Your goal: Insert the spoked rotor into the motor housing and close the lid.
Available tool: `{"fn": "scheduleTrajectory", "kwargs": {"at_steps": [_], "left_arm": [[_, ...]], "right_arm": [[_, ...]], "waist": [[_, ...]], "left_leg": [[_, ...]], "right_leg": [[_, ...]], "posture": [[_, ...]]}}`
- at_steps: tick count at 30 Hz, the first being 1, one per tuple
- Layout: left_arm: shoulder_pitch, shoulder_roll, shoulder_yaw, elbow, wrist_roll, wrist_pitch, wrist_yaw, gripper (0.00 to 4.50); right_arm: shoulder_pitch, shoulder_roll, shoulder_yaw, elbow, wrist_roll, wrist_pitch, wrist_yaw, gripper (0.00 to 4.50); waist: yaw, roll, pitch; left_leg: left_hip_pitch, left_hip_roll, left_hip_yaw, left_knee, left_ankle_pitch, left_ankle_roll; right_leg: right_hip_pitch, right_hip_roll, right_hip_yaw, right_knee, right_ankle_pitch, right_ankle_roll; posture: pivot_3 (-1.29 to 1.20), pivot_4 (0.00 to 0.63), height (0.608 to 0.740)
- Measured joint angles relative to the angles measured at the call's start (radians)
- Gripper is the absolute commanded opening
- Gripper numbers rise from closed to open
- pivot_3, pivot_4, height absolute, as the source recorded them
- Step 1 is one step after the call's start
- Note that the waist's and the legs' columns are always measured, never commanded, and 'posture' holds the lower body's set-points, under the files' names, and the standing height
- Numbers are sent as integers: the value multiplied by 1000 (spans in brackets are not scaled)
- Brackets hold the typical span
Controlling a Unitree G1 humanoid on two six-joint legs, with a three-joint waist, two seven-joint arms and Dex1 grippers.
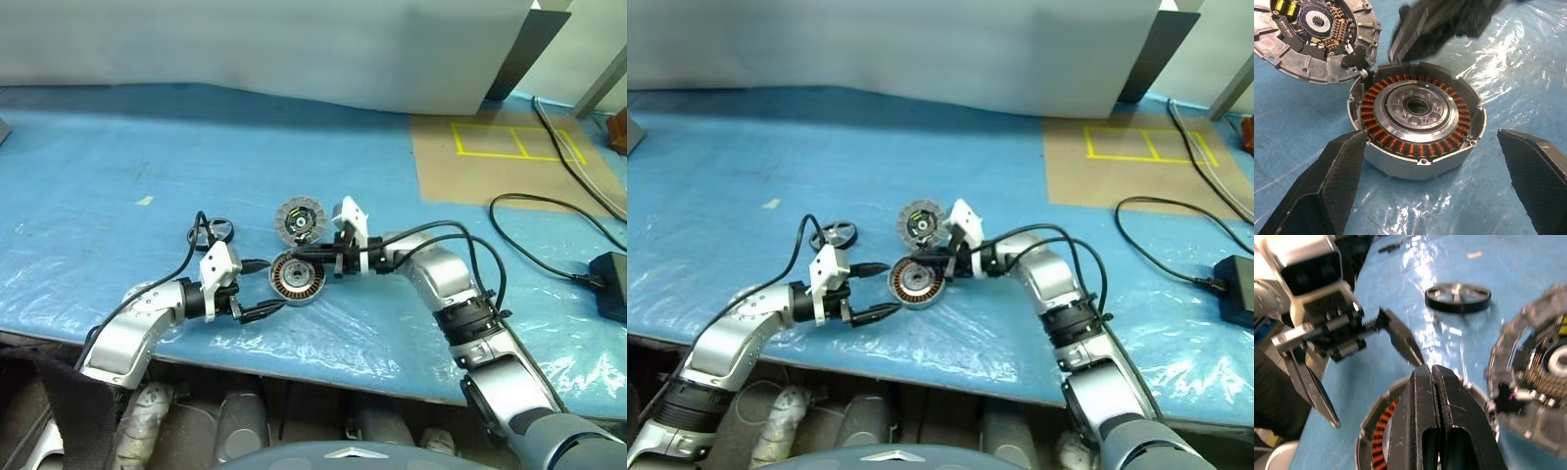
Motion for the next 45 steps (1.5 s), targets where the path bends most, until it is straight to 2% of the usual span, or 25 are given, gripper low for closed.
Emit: {"fn": "scheduleTrajectory", "kwargs": {"at_steps": [4,6,9,13,15,17,19,23,27,30,34,38,45], "left_arm": [[-7,-1,20,6,-1,0,13,4500],[-21,-28,74,35,1,-13,80,4500],[-56,-73,137,56,9,-47,181,4500],[-78,-99,176,56,24,-72,269,4500],[-52,7,177,21,-11,-18,178,4500],[14,246,185,-14,-45,11,-31,4500],[-2,360,230,24,-49,2,-142,4500],[-276,418,221,316,9,-115,-246,4500],[-572,387,128,618,128,-259,-308,4500],[-696,319,41,800,214,-365,-366,4500],[-781,227,-68,999,328,-498,-431,4500],[-849,156,-140,1145,438,-628,-415,4500],[-935,114,-167,1300,531,-735,-399,4500]], "right_arm": [[24,-33,127,9,-132,-108,-14,36],[48,-44,170,31,-189,-213,-25,36],[58,-42,165,36,-198,-240,-31,36],[68,-39,117,23,-137,-155,-27,36],[68,-56,107,-2,-126,-124,-23,36],[81,-93,85,-37,-119,-112,-17,36],[90,-122,63,-45,-119,-104,-18,36],[110,-104,53,-63,-117,-97,-31,36],[126,-93,51,-69,-118,-85,-54,36],[133,-92,50,-83,-118,-79,-64,36],[147,-101,47,-104,-118,-77,-76,36],[184,-141,36,-200,-104,-40,-84,36],[250,-279,-87,-439,3,54,-68,36]], "waist": [[0,0,0],[-1,0,0],[0,-1,-1],[0,-1,-1],[0,-3,0],[-10,-7,1],[0,-6,1],[27,-5,2],[28,-5,2],[28,-5,2],[28,-5,2],[33,-6,2],[37,-6,2]], "left_leg": [[0,0,0,-1,0,0],[1,-1,0,0,0,0],[6,-1,0,1,0,0],[5,0,0,2,-1,1],[2,1,0,1,0,0],[-2,4,0,1,0,-1],[-1,4,0,-1,-1,-2],[0,5,0,1,-1,-2],[2,-3,1,3,-1,-2],[1,-2,1,3,-1,-2],[-1,-1,0,2,-1,-2],[-4,-1,-2,2,-1,-2],[-6,-1,-6,2,-1,-2]], "right_leg": [[0,0,-1,0,0,0],[1,-1,1,0,0,0],[6,-1,1,0,0,0],[5,-1,1,0,0,1],[2,0,1,0,0,1],[-2,5,1,-1,0,0],[-2,5,0,-1,0,0],[0,5,0,0,0,0],[2,-2,2,0,1,1],[2,-2,1,0,1,2],[0,-1,-1,1,3,5],[0,-1,-4,1,4,6],[0,-1,-6,1,4,6]], "posture": [[0,150,740],[0,150,740],[0,150,740],[0,150,740],[0,150,740],[0,150,740],[0,150,740],[0,150,740],[0,150,740],[0,150,740],[0,150,740],[0,150,740],[0,150,740]]}}
